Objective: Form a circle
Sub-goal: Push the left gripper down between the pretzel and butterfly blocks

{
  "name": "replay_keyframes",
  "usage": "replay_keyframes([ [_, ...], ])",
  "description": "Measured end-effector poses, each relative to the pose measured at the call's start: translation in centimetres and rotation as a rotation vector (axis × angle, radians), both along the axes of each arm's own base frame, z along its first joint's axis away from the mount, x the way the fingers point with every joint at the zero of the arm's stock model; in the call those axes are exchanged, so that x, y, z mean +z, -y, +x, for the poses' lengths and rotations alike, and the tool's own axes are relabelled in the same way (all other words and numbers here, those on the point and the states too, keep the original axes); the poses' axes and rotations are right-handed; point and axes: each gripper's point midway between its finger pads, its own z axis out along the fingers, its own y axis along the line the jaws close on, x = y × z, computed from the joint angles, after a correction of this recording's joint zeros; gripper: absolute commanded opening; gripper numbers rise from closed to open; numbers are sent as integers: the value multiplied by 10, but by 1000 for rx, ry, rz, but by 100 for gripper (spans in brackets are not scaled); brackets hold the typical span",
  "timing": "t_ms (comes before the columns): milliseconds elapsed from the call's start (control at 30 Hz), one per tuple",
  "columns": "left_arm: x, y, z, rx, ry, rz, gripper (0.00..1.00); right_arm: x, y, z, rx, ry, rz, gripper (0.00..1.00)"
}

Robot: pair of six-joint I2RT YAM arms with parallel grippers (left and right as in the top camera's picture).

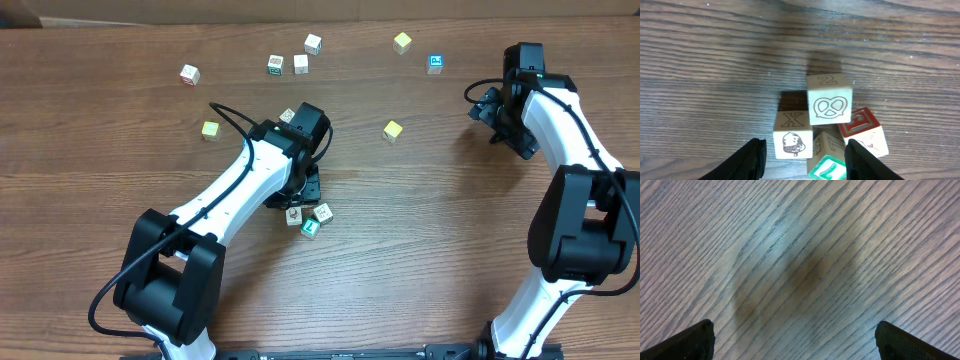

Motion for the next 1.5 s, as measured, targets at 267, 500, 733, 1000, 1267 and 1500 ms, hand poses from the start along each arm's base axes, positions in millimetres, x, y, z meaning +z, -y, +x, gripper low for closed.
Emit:
replay_keyframes([
  [267, 0, 24, -9, -48, 16, -12, 50, 0, 0, 0, 0, 0, 0, 100],
  [500, 1, 37, -6, 3, 47, -40, 48, 0, 0, 0, 0, 0, 0, 100],
  [733, 2, 40, -3, 49, 58, -54, 44, 0, 0, 0, 0, 0, 0, 100],
  [1000, -6, 53, -6, 31, 81, -74, 40, 0, 0, 0, 0, -1, 0, 100],
  [1267, -13, 51, -11, 30, 73, -67, 39, 0, 0, 0, 0, 0, 0, 100],
  [1500, -21, 50, -11, 45, 60, -52, 40, 0, 0, 0, 0, -1, 0, 100],
])
